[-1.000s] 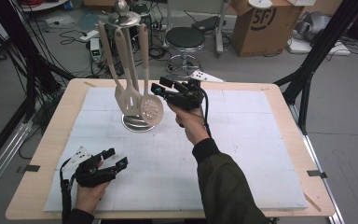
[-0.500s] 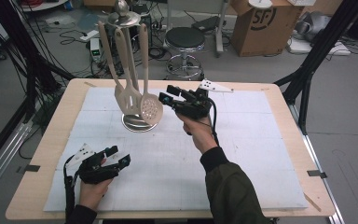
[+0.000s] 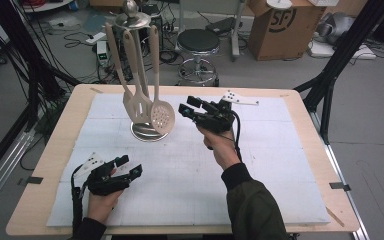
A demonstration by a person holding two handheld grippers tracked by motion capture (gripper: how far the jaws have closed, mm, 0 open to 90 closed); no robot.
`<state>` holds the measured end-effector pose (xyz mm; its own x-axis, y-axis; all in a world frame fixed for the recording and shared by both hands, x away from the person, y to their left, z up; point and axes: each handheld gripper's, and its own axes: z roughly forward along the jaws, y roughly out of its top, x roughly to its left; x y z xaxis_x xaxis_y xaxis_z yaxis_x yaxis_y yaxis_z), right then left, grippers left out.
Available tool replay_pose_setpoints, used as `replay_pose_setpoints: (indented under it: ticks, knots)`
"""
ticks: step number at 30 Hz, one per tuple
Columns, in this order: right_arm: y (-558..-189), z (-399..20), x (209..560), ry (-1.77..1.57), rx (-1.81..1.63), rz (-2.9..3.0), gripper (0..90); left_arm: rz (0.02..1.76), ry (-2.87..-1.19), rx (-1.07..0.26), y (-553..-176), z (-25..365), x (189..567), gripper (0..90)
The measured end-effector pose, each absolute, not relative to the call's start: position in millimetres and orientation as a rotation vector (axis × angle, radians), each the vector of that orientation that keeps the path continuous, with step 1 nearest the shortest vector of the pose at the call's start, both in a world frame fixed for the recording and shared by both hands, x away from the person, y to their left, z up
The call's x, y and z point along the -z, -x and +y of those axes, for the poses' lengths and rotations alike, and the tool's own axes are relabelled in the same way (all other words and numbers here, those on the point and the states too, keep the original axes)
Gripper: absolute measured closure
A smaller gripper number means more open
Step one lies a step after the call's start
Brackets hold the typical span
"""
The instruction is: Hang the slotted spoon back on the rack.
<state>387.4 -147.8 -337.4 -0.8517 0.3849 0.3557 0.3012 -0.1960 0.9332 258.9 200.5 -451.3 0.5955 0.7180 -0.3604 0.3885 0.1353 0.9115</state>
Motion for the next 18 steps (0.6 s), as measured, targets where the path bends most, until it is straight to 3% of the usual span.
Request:
replay_pose_setpoints:
  ticks: [18]
  knots:
    - [-370, -172, 354, -0.884, -2.207, 1.943, 34.8, 0.977, -1.484, -0.301, -259, 199, 451, 23.7]
